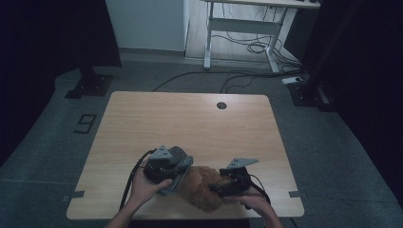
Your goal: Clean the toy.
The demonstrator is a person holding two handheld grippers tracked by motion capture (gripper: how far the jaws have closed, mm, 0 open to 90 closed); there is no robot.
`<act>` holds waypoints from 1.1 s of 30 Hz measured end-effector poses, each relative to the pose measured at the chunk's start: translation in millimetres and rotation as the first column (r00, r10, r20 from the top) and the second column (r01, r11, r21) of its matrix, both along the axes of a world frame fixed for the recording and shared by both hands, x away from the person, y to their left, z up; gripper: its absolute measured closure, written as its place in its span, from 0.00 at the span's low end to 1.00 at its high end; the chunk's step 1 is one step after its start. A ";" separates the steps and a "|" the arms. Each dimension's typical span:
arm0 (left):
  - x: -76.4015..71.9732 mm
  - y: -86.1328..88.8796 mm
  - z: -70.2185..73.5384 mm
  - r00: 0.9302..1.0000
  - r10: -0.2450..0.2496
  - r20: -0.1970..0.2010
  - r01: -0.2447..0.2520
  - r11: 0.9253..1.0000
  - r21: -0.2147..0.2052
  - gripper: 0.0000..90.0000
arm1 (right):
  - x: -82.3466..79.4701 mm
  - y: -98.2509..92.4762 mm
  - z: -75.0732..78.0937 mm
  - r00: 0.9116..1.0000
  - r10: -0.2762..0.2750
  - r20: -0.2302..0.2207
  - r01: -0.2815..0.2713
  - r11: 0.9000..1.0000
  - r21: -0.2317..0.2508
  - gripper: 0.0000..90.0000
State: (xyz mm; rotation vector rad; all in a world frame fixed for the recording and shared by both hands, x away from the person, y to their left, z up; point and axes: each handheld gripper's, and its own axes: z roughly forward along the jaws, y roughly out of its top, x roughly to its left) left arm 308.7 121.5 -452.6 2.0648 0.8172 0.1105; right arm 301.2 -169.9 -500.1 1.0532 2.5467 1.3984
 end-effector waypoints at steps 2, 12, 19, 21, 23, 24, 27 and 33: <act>-0.6 0.3 -1.0 1.000 -0.001 0.000 0.001 1.000 0.003 0.86 | -5.7 6.9 -4.1 1.000 0.020 0.009 -0.020 1.000 0.012 0.21; 7.9 -2.2 -6.5 1.000 0.024 0.006 -0.024 1.000 -0.017 0.85 | -5.9 6.5 -9.5 0.997 0.008 0.071 -0.013 0.997 0.075 0.59; 29.7 -17.0 -3.7 0.995 0.087 0.051 -0.084 0.995 -0.047 0.85 | 19.8 -4.5 -6.2 0.991 -0.073 0.113 0.064 0.995 0.076 0.72; 37.6 -21.5 -1.1 0.993 0.097 0.062 -0.095 0.995 -0.045 0.85 | 29.7 -7.0 -4.3 0.987 -0.098 0.128 0.090 0.994 0.067 0.76; 46.1 -26.6 0.9 0.991 0.111 0.071 -0.108 0.993 -0.047 0.85 | 38.2 -10.2 -2.2 0.977 -0.139 0.159 0.132 0.990 0.054 0.87; 50.7 -29.4 2.1 0.990 0.118 0.077 -0.115 0.992 -0.043 0.85 | 40.7 -12.4 -0.5 0.969 -0.165 0.182 0.159 0.986 0.048 0.92; 58.3 -34.9 1.5 0.990 0.123 0.075 -0.121 0.992 -0.033 0.85 | 53.8 -24.5 4.5 0.964 -0.197 0.178 0.189 0.980 0.064 0.90; 52.2 -33.6 -2.9 0.992 0.108 0.068 -0.108 0.994 -0.004 0.85 | 46.1 -31.5 7.1 0.983 -0.127 0.134 0.114 0.988 0.101 0.63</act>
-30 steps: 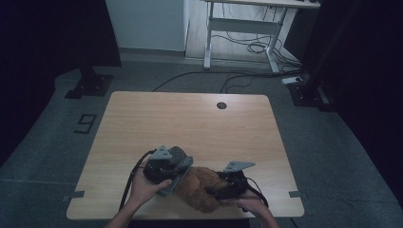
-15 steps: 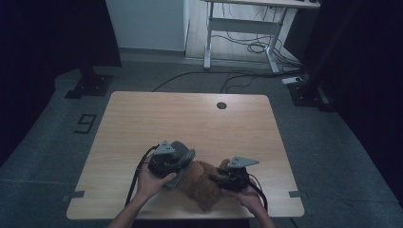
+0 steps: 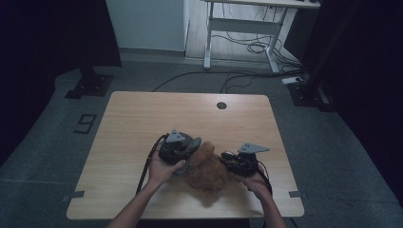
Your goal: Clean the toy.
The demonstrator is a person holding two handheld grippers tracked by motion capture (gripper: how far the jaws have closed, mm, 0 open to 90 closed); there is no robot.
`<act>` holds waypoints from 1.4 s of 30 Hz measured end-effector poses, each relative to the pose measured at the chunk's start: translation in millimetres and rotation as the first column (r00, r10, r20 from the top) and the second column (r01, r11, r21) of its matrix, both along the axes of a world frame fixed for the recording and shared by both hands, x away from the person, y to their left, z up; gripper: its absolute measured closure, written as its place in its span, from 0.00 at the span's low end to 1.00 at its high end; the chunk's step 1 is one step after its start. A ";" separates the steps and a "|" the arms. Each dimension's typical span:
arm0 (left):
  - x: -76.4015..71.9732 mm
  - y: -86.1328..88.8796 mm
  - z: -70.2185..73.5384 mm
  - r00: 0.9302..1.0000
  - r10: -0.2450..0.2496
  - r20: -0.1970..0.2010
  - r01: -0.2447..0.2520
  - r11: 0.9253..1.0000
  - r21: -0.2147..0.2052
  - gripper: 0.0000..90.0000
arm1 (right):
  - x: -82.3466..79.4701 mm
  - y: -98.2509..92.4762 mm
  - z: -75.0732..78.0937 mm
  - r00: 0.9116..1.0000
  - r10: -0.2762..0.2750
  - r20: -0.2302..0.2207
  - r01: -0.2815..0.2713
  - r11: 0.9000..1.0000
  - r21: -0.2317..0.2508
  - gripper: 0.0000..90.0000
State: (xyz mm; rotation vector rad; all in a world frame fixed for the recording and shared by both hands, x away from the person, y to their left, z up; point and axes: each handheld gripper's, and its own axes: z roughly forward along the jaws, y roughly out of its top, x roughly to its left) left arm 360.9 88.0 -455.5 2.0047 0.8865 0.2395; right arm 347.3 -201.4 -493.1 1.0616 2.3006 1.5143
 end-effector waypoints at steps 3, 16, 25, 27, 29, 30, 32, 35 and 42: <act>-5.7 4.3 0.3 1.000 -0.004 -0.006 0.004 1.000 0.004 0.85 | -8.3 -2.6 5.5 1.000 0.024 -0.008 -0.023 0.999 0.031 0.50; -25.6 17.5 -9.2 1.000 -0.018 -0.023 0.017 1.000 -0.017 0.85 | -38.0 28.5 -23.1 0.980 0.151 -0.127 -0.165 0.980 -0.109 0.55; -12.1 8.0 -6.6 1.000 0.016 0.000 -0.016 0.999 -0.049 0.85 | -23.2 29.6 -15.5 0.999 -0.005 0.042 0.014 0.975 -0.221 0.69; -6.5 7.6 -5.5 1.000 0.024 -0.009 -0.025 0.997 -0.069 0.85 | -13.0 28.2 -12.1 0.996 -0.039 0.085 0.058 0.970 -0.238 0.69; -1.7 7.2 -4.2 0.999 0.029 -0.014 -0.030 0.996 -0.082 0.85 | -4.5 26.4 -9.4 0.990 -0.064 0.128 0.095 0.962 -0.255 0.69; -0.3 6.9 -3.8 0.999 0.034 -0.013 -0.034 0.996 -0.079 0.85 | -1.0 25.3 -7.9 0.986 -0.066 0.154 0.104 0.960 -0.258 0.69; -0.2 8.0 -4.9 0.999 0.032 -0.015 -0.033 0.997 -0.074 0.85 | 2.7 23.5 -6.0 0.980 -0.037 0.198 0.093 0.955 -0.281 0.68; -4.8 12.1 -7.1 0.999 0.024 -0.025 -0.026 0.997 -0.075 0.85 | -3.1 22.5 -9.3 0.972 0.026 0.234 0.045 0.955 -0.295 0.64; -20.5 13.2 26.4 0.999 -0.009 0.041 0.012 0.995 -0.099 0.84 | -28.9 17.6 -27.3 0.965 0.079 0.249 -0.020 0.972 -0.233 0.60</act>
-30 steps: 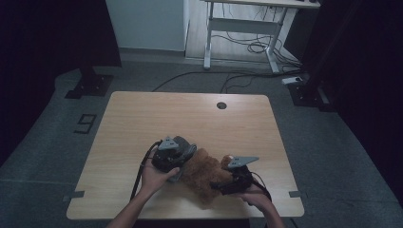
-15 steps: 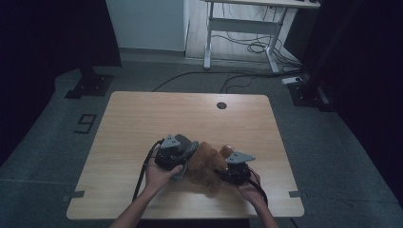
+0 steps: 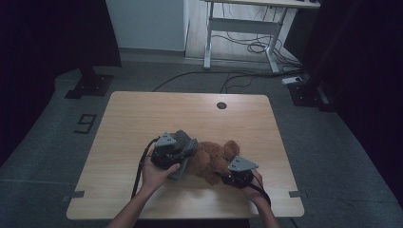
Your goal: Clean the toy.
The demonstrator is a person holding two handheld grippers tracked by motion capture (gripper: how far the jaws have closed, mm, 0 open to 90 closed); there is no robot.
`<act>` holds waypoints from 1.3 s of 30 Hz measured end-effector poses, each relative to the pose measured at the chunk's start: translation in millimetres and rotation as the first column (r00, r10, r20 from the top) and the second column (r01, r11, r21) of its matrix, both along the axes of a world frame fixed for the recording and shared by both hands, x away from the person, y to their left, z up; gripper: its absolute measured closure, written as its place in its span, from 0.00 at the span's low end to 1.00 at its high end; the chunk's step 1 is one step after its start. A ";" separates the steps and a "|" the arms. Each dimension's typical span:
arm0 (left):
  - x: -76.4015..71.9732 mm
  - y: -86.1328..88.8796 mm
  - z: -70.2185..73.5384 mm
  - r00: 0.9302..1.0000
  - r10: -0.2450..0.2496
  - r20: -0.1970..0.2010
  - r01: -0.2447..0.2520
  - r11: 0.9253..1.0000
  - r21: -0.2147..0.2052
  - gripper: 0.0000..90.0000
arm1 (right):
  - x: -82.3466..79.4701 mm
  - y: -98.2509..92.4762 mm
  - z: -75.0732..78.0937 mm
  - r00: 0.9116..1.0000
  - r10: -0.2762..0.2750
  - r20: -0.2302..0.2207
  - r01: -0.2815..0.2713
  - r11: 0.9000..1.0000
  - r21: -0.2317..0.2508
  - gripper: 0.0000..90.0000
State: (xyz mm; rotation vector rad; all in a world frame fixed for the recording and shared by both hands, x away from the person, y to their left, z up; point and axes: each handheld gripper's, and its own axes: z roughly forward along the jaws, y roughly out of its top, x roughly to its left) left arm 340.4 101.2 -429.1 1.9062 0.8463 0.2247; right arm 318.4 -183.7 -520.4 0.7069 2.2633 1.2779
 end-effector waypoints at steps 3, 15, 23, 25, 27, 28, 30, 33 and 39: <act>3.8 -16.8 16.3 0.999 -0.037 0.014 0.037 0.999 0.026 0.84 | -2.9 -4.1 -5.9 1.000 0.004 -0.007 -0.003 1.000 0.025 0.60; 27.6 -88.2 -15.6 0.987 -0.117 -0.110 0.134 0.978 0.161 0.85 | -0.5 -10.7 -12.3 1.000 -0.001 -0.028 0.003 0.998 0.063 0.59; 24.8 -46.4 -20.6 0.999 0.035 0.027 -0.041 0.966 0.254 0.87 | 0.0 -6.6 -12.1 0.999 -0.012 -0.041 0.014 0.998 0.053 0.60; 25.4 -29.8 -22.7 0.999 0.043 -0.001 -0.041 0.972 0.230 0.88 | -0.3 -8.7 -13.0 0.999 -0.009 -0.047 0.012 0.998 0.061 0.61; 19.8 -14.8 -23.9 0.999 0.037 0.005 -0.038 0.974 0.224 0.88 | -1.2 -7.9 -13.7 0.999 -0.005 -0.046 0.008 0.998 0.060 0.61; 16.2 -8.9 -23.7 0.999 0.040 0.014 -0.042 0.975 0.219 0.88 | -1.4 -6.2 -13.5 0.999 -0.002 -0.043 0.004 0.999 0.054 0.61; 9.3 3.4 -21.7 0.998 0.054 0.032 -0.059 0.980 0.190 0.88 | -1.5 -5.0 -13.1 0.999 -0.001 -0.039 0.003 0.999 0.047 0.61; 2.3 23.6 -15.3 0.991 0.104 0.079 -0.117 0.979 0.169 0.88 | -0.9 -7.3 -14.1 0.999 -0.007 -0.047 0.010 0.998 0.055 0.61; 13.1 66.8 -28.7 0.978 0.208 0.017 -0.208 0.960 0.187 0.88 | 0.6 -13.6 -16.1 0.999 -0.005 -0.049 0.008 0.998 0.070 0.61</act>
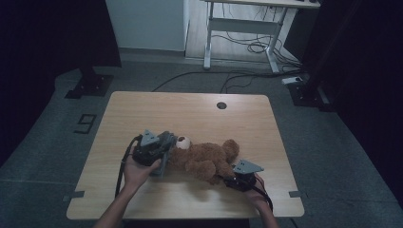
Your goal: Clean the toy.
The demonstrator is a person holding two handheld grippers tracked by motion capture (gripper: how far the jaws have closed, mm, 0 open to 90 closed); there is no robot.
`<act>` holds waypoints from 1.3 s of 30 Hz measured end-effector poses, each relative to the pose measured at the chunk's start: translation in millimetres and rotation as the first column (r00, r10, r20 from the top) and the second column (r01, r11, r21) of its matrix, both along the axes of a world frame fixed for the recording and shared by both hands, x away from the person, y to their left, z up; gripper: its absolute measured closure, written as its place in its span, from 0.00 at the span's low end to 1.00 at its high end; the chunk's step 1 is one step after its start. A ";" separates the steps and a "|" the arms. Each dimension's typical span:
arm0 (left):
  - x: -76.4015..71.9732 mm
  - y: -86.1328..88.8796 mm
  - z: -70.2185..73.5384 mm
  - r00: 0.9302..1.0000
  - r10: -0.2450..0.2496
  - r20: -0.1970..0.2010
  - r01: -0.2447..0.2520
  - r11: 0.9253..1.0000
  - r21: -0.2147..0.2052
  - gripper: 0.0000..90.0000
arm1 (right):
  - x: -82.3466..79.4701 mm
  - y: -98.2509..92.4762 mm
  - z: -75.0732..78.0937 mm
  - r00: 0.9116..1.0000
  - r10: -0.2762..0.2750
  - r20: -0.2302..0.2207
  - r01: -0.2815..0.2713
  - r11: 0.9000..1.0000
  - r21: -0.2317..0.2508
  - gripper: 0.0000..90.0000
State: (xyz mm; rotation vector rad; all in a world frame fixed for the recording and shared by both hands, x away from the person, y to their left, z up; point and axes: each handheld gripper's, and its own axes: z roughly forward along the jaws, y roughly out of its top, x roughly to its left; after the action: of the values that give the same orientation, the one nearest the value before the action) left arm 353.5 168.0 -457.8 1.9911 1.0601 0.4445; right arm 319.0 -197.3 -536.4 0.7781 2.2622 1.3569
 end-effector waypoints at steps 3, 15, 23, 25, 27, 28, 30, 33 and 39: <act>5.7 14.1 -20.3 0.998 0.030 -0.057 -0.032 0.999 -0.030 0.88 | 0.3 1.6 0.8 1.000 0.004 0.008 -0.003 1.000 -0.011 0.61; -5.4 7.3 35.4 0.999 -0.041 0.026 0.043 0.995 -0.094 0.88 | -0.6 0.5 2.5 1.000 0.014 0.006 -0.014 1.000 -0.012 0.61; 3.8 -100.1 69.7 0.970 -0.234 0.060 0.238 0.970 -0.051 0.87 | -0.6 0.2 2.7 1.000 0.018 0.007 -0.018 1.000 -0.013 0.61; 11.2 -133.4 66.3 0.959 -0.283 0.026 0.284 0.958 -0.031 0.87 | -0.5 0.2 2.5 1.000 0.018 0.012 -0.018 1.000 -0.014 0.61; 18.0 -164.7 58.9 0.946 -0.323 -0.013 0.323 0.946 -0.008 0.87 | -0.9 0.4 2.2 1.000 0.017 0.014 -0.016 1.000 -0.014 0.61; 19.7 -175.4 55.1 0.941 -0.336 -0.029 0.336 0.942 0.005 0.87 | -1.2 0.4 1.9 1.000 0.016 0.016 -0.016 1.000 -0.013 0.61; 22.0 -201.5 39.4 0.932 -0.355 -0.068 0.360 0.929 0.082 0.87 | -1.7 0.4 1.5 1.000 0.015 0.018 -0.014 1.000 -0.011 0.61; 27.6 -211.5 14.9 0.930 -0.342 -0.137 0.361 0.920 0.153 0.87 | -2.7 -0.8 1.3 1.000 0.014 0.017 -0.014 1.000 -0.016 0.61; 31.6 -166.2 28.0 0.966 -0.247 -0.070 0.254 0.958 0.131 0.87 | -4.7 1.1 0.9 1.000 0.001 0.015 0.000 0.999 -0.037 0.61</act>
State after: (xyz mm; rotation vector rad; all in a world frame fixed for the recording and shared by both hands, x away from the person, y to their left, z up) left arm 385.0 1.8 -429.8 2.2375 0.8109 0.3375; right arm 314.3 -196.2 -535.6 0.7529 2.2696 1.3129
